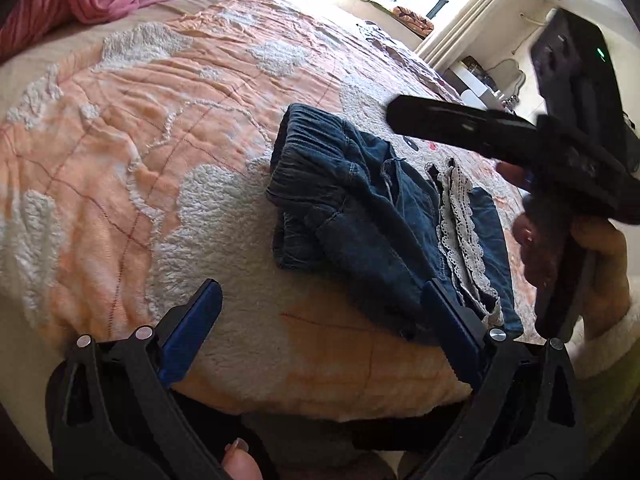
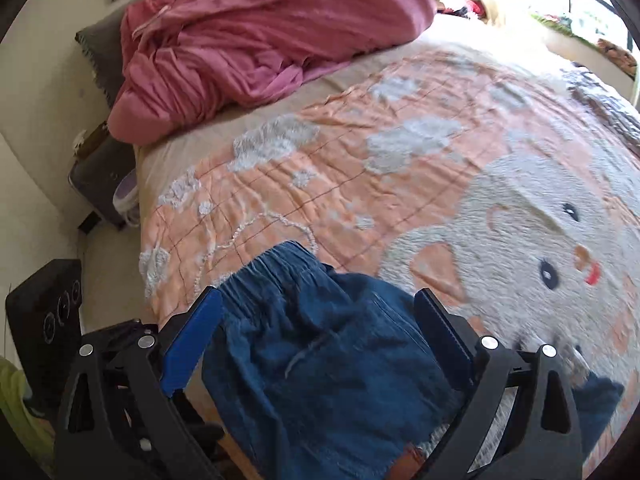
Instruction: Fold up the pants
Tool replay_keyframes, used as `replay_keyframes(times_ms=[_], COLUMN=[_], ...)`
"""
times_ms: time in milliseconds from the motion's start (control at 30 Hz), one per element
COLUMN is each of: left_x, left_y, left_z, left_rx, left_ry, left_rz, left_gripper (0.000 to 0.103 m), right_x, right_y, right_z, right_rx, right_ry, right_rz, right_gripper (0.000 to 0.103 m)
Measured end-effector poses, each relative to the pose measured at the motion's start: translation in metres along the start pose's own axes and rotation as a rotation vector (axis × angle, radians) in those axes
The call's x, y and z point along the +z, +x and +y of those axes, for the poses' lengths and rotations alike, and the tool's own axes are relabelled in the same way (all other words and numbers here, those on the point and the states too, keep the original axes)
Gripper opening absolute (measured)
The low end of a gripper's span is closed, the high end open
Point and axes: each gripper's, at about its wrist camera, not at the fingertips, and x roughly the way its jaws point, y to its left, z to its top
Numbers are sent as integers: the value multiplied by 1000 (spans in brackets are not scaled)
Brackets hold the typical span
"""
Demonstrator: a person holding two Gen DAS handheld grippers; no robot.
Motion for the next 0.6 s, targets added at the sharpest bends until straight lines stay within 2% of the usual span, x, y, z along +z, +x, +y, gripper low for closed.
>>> replay_keyframes(times_ms=[200, 233, 267, 300, 333, 467, 533, 600], left_x=[6, 7, 6, 7, 7, 6, 7, 12], left_y=[9, 9, 10, 10, 11, 12, 11, 13], left_z=[0, 0, 0, 0, 0, -3, -4, -7], left_rx=[-8, -9, -10, -9, -7, 5, -2, -10], left_ry=[-22, -23, -23, -22, -22, -14, -22, -34], left_rz=[-23, -27, -33, -35, -37, -55, -65, -66], left_gripper=[93, 93, 93, 93, 93, 93, 92, 86], right_x=[20, 19, 18, 16, 13, 9, 8, 6], right_y=[54, 61, 68, 76, 81, 63, 45, 26], right_z=[5, 6, 7, 7, 7, 3, -5, -14], right_rx=[36, 52, 71, 83, 77, 95, 138, 178], right_ry=[-50, -58, -63, -64, -67, -45, -19, 12], right_rz=[143, 165, 188, 217, 222, 143, 81, 20], right_gripper=[92, 84, 62, 51, 50, 30, 28, 27])
